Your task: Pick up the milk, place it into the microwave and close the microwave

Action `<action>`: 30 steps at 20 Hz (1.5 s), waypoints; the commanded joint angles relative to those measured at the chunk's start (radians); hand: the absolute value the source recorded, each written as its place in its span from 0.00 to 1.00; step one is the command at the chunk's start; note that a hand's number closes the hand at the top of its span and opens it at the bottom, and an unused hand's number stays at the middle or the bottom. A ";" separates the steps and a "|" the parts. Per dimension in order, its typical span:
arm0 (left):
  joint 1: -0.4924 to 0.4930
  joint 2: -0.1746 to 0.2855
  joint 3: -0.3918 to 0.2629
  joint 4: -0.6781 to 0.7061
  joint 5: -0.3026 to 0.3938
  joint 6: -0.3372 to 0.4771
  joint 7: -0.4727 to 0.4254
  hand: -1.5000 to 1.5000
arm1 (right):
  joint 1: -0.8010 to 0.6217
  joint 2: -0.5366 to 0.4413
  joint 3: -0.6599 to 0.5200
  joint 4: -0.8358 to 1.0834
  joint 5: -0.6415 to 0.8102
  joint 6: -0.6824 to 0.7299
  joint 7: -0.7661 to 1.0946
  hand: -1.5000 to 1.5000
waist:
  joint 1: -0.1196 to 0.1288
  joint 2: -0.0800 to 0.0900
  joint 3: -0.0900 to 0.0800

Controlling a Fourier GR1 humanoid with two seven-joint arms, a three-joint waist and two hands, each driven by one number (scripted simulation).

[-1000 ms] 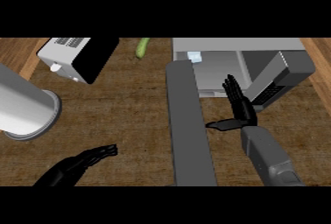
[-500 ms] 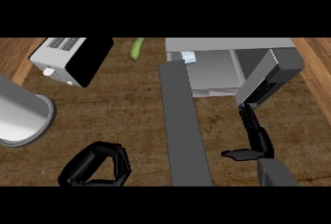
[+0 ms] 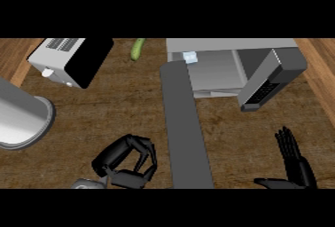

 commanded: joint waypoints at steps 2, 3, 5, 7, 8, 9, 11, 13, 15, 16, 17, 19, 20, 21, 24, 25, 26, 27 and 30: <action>-0.091 -0.001 -0.075 0.123 -0.040 0.115 -0.073 1.00 | 0.176 -0.016 0.012 -0.219 -0.095 0.189 -0.006 0.00 | 0.001 0.004 0.000; -0.069 -0.001 -0.141 0.136 -0.033 0.176 -0.102 1.00 | 0.215 -0.039 0.013 -0.241 -0.110 0.223 -0.021 0.00 | 0.003 0.005 0.000; -0.106 -0.001 -0.185 0.200 -0.001 0.194 -0.098 1.00 | 0.237 -0.060 0.011 -0.341 -0.157 0.246 0.018 0.00 | 0.004 0.007 0.001; -0.087 -0.001 -0.291 0.183 0.018 0.276 -0.101 1.00 | 0.297 -0.037 0.039 -0.462 -0.176 0.233 0.049 0.00 | 0.001 0.004 0.000; -0.122 -0.001 -0.342 0.212 0.036 0.312 -0.093 1.00 | 0.296 -0.058 0.042 -0.474 -0.193 0.259 0.053 0.00 | -0.004 0.007 0.000; -0.148 -0.001 -0.353 0.256 0.049 0.304 -0.100 1.00 | 0.341 -0.060 0.046 -0.499 -0.204 0.271 0.039 0.00 | 0.002 0.009 0.001; -0.106 -0.001 -0.430 0.281 0.065 0.320 -0.084 1.00 | 0.336 -0.075 0.061 -0.556 -0.273 0.332 0.110 0.00 | -0.005 0.009 0.000; -0.168 -0.001 -0.499 0.272 0.161 0.403 -0.020 1.00 | 0.343 -0.064 0.094 -0.642 -0.298 0.326 0.150 0.00 | -0.023 0.010 -0.001; -0.201 -0.001 -0.557 0.295 0.177 0.477 -0.012 1.00 | 0.385 -0.054 0.123 -0.720 -0.331 0.334 0.185 0.00 | -0.026 0.011 -0.001; -0.235 -0.001 -0.586 0.305 0.204 0.509 0.010 1.00 | 0.388 -0.040 0.149 -0.750 -0.330 0.321 0.201 0.00 | -0.033 0.013 -0.001; -0.251 -0.001 -0.606 0.334 0.209 0.557 -0.005 1.00 | 0.379 -0.088 0.127 -0.766 -0.369 0.353 0.219 0.00 | -0.034 0.015 0.000; -0.285 -0.001 -0.685 0.325 0.263 0.615 0.011 1.00 | 0.393 -0.081 0.164 -0.808 -0.377 0.350 0.251 0.00 | -0.048 0.017 0.000; -0.308 -0.001 -0.692 0.332 0.294 0.644 0.023 1.00 | 0.409 -0.074 0.165 -0.856 -0.409 0.344 0.276 0.00 | -0.048 0.016 0.000; -0.317 -0.001 -0.704 0.346 0.297 0.659 0.009 1.00 | 0.399 -0.094 0.181 -0.907 -0.424 0.352 0.319 0.00 | -0.046 0.017 -0.001; -0.363 0.000 -0.772 0.310 0.352 0.796 0.032 1.00 | 0.403 -0.105 0.190 -0.945 -0.448 0.339 0.353 0.00 | -0.072 0.018 -0.001; -0.388 0.000 -0.775 0.336 0.368 0.814 0.020 1.00 | 0.397 -0.115 0.192 -0.968 -0.459 0.340 0.370 0.00 | -0.072 0.021 -0.001; -0.418 0.000 -0.765 0.331 0.398 0.825 0.036 1.00 | 0.405 -0.102 0.214 -0.992 -0.463 0.342 0.375 0.00 | -0.087 0.022 -0.002; -0.419 0.000 -0.780 0.325 0.408 0.858 0.040 1.00 | 0.419 -0.121 0.214 -1.031 -0.482 0.345 0.405 0.00 | -0.093 0.021 -0.003; -0.497 0.000 -0.790 0.349 0.446 0.925 0.051 1.00 | 0.399 -0.130 0.220 -1.050 -0.513 0.346 0.432 0.00 | -0.100 0.027 -0.001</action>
